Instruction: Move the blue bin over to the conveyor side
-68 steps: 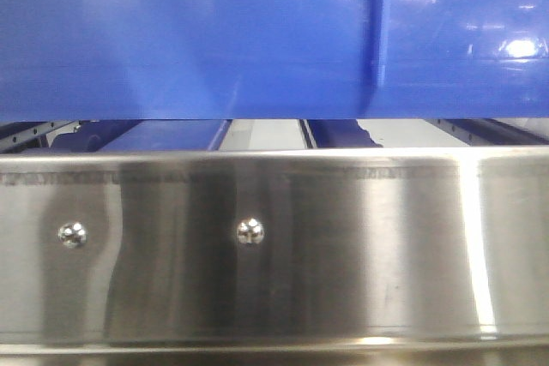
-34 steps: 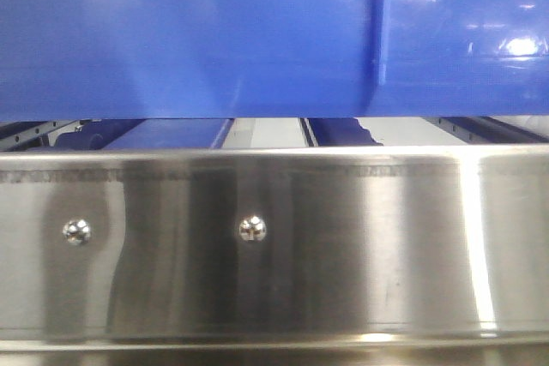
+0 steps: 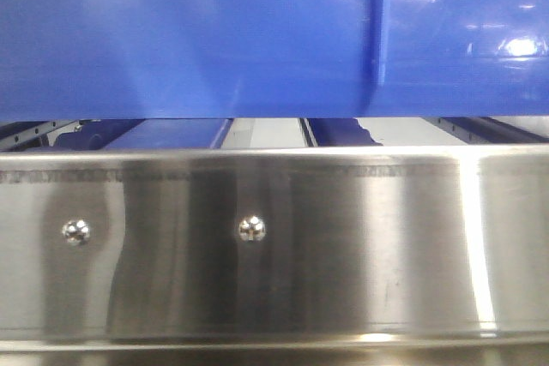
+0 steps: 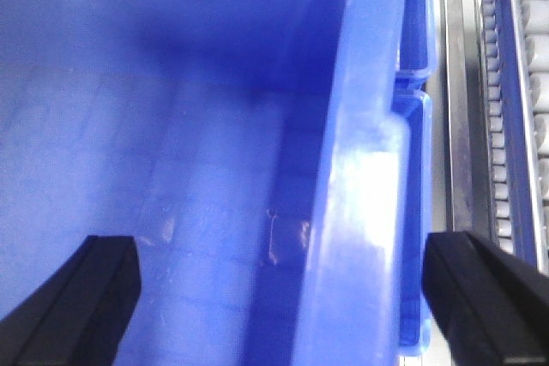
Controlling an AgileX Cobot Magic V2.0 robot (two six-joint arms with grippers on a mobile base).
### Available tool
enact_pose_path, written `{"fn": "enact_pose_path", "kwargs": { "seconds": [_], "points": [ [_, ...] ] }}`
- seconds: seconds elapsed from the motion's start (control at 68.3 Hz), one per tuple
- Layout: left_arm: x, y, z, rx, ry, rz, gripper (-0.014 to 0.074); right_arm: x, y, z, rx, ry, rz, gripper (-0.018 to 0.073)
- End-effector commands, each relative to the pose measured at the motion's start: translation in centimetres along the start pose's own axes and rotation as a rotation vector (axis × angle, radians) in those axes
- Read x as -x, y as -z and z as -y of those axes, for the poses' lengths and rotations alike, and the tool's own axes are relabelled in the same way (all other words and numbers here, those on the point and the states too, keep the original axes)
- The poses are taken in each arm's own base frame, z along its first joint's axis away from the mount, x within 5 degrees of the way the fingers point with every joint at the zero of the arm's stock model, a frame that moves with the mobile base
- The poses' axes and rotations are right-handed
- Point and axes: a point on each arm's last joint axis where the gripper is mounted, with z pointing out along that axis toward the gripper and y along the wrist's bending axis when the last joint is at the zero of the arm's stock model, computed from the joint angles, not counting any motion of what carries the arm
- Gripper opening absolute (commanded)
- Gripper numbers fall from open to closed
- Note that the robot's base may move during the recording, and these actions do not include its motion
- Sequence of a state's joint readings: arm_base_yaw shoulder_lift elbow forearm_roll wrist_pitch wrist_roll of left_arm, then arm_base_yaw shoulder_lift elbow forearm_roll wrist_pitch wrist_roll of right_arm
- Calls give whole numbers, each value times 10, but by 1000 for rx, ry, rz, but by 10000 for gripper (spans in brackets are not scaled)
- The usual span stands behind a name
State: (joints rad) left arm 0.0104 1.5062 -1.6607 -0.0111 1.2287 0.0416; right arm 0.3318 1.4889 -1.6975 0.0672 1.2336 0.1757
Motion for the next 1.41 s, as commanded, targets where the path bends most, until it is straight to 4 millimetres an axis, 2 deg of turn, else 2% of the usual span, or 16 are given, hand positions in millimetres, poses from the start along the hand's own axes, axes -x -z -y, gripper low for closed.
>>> {"fn": "enact_pose_path", "kwargs": {
  "seconds": [0.0, 0.132, 0.439, 0.981, 1.391],
  "points": [
    [3, 15, 0, 1, -3, 53, 569, -1, 9, 0, 2, 3, 33, 549],
    [3, 16, 0, 1, -3, 56, 569, -3, 15, 0, 4, 6, 45, 549],
    [3, 16, 0, 1, -3, 56, 569, -14, -5, 3, -11, 1, -33, 549],
    [3, 16, 0, 1, -3, 56, 569, -14, -6, 4, -19, 48, -33, 549],
    [3, 16, 0, -1, -2, 56, 569, -12, -14, 4, -22, 63, -53, 549]
  ]
}}
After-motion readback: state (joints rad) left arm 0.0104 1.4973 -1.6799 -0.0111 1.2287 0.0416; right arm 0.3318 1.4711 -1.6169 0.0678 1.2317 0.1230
